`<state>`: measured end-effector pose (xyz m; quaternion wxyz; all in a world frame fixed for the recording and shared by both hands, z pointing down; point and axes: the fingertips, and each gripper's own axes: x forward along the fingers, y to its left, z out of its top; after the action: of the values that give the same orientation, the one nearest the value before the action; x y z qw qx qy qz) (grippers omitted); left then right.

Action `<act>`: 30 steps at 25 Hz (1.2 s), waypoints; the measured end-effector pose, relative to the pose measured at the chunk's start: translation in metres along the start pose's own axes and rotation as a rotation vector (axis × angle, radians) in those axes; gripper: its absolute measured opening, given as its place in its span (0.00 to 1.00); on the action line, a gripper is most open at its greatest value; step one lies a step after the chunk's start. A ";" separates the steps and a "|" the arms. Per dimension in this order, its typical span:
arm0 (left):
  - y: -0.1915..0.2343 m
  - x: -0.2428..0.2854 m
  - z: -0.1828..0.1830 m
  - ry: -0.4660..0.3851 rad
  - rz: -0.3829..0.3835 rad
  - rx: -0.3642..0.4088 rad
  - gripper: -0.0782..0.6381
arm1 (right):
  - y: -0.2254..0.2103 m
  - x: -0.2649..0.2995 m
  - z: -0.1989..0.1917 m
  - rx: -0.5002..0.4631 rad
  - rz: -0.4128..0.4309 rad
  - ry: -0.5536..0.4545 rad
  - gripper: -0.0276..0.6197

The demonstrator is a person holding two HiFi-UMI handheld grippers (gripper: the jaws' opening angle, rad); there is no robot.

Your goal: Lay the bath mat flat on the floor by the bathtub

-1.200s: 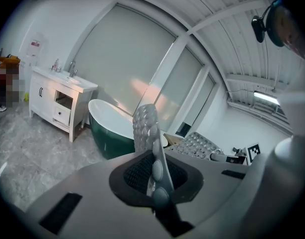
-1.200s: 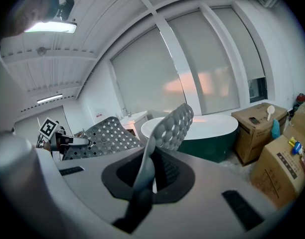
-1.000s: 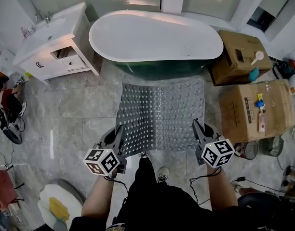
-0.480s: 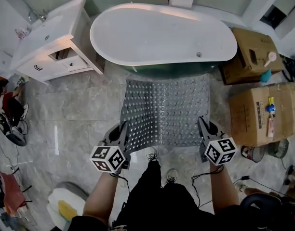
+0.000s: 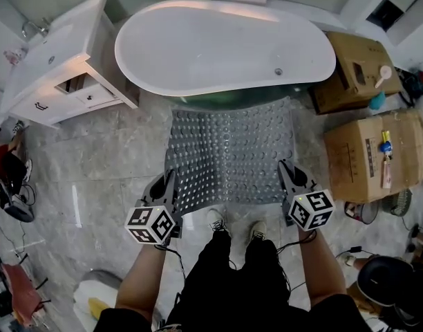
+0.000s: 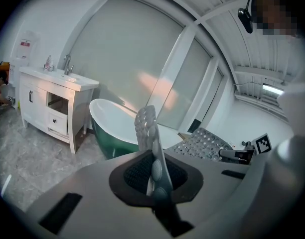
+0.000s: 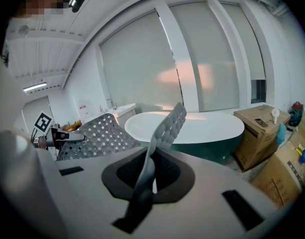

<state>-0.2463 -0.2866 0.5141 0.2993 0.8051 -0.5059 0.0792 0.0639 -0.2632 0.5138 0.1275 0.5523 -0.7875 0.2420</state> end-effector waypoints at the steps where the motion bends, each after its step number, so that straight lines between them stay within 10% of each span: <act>1: 0.002 0.002 -0.001 0.001 0.003 0.001 0.15 | -0.001 0.003 -0.001 -0.002 0.000 0.003 0.09; 13: 0.005 0.063 -0.050 -0.003 0.049 0.019 0.15 | -0.059 0.047 -0.044 -0.045 0.029 0.033 0.09; 30: 0.080 0.216 -0.204 -0.006 0.144 0.003 0.15 | -0.171 0.178 -0.203 -0.102 0.073 0.064 0.09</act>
<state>-0.1768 -0.3625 0.8038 0.2903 0.7674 -0.5631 0.0989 0.1461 -0.3477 0.8105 0.1716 0.5079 -0.8139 0.2238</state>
